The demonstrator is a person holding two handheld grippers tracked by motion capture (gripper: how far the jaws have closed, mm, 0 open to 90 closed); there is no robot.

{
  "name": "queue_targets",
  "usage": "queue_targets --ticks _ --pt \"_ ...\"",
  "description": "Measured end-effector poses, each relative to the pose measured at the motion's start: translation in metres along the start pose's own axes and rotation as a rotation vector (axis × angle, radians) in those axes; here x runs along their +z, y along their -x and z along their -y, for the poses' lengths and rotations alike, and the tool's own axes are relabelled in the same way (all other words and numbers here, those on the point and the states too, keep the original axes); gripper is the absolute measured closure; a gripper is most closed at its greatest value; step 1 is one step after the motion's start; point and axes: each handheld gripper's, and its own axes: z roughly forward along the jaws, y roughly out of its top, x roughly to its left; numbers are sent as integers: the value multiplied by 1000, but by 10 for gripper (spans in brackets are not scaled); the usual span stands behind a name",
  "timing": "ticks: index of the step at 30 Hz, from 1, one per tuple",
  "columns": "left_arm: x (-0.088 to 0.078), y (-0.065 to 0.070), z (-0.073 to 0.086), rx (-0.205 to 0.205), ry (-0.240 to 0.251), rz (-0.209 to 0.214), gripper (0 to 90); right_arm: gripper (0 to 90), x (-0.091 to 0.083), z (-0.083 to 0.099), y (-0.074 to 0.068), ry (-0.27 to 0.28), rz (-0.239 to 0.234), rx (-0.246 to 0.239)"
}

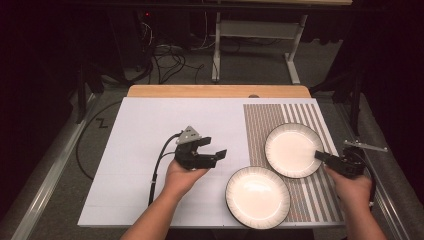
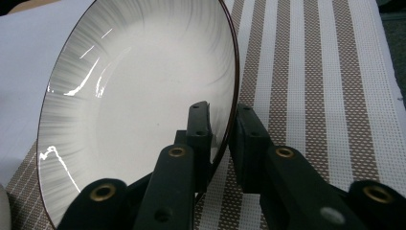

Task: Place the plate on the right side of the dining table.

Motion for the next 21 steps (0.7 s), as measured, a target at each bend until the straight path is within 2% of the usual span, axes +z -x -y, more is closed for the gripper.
queue_targets --ticks 6,9,13,17,21 --pt "-27 -1 20 -13 21 -29 158 795 2 -1 1 -21 14 7" --pt "-38 -3 28 -3 34 -55 138 791 3 -2 1 -30 21 7" --pt "-50 -8 35 -11 45 -88 84 785 6 -3 2 -40 31 12" --pt "-60 -11 39 10 41 -116 32 777 8 -3 3 -52 41 21" --pt "-69 -12 44 4 56 -104 14 771 10 -3 3 -61 59 27"
